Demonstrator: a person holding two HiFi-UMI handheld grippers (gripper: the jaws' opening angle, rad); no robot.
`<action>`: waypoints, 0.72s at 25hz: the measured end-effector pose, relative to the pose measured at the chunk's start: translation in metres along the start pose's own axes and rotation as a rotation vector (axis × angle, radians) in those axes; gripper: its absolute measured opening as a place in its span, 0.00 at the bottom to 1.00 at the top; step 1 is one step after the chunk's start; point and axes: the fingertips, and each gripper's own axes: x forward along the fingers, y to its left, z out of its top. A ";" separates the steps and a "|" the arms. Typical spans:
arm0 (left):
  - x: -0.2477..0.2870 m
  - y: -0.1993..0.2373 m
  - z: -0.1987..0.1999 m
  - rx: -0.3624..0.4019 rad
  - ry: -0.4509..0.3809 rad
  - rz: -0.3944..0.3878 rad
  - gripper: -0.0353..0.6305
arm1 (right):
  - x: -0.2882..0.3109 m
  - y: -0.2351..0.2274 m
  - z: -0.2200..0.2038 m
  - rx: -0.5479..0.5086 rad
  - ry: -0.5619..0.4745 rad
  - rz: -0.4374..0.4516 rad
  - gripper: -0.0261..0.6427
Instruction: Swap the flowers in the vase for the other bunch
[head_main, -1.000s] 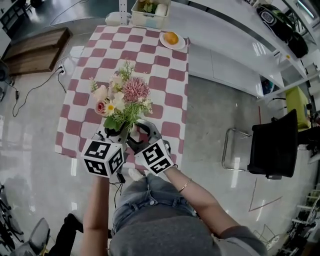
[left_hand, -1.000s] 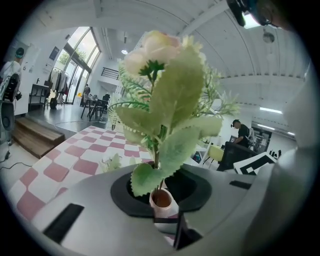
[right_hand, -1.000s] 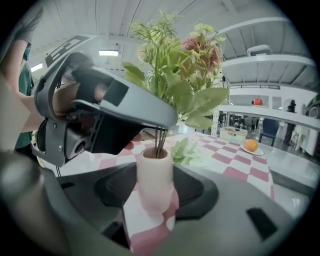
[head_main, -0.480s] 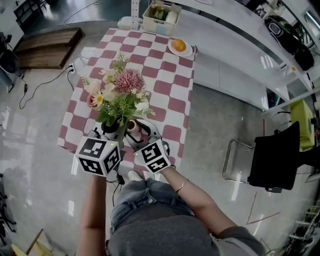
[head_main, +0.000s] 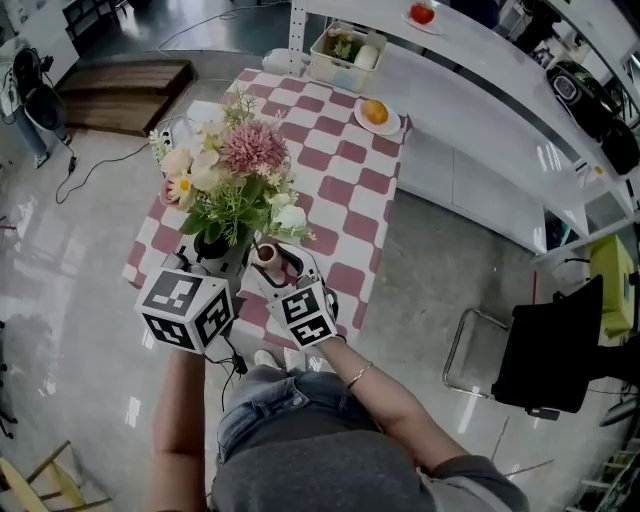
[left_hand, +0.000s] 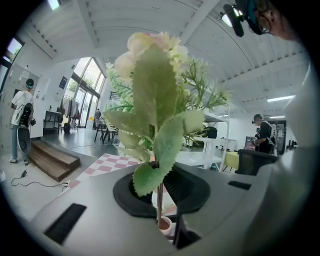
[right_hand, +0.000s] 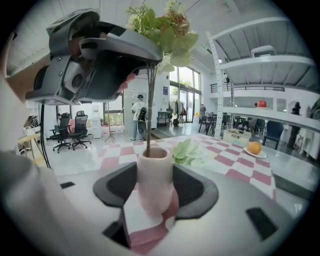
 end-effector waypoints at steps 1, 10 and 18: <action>-0.002 0.001 0.004 0.002 -0.010 0.006 0.12 | 0.000 0.000 0.000 -0.002 0.000 0.004 0.39; -0.017 -0.002 0.035 0.008 -0.071 0.054 0.12 | -0.001 0.000 -0.002 -0.008 -0.002 0.027 0.39; -0.051 0.015 0.054 0.051 -0.099 0.164 0.12 | -0.004 0.001 0.000 -0.006 -0.013 0.044 0.39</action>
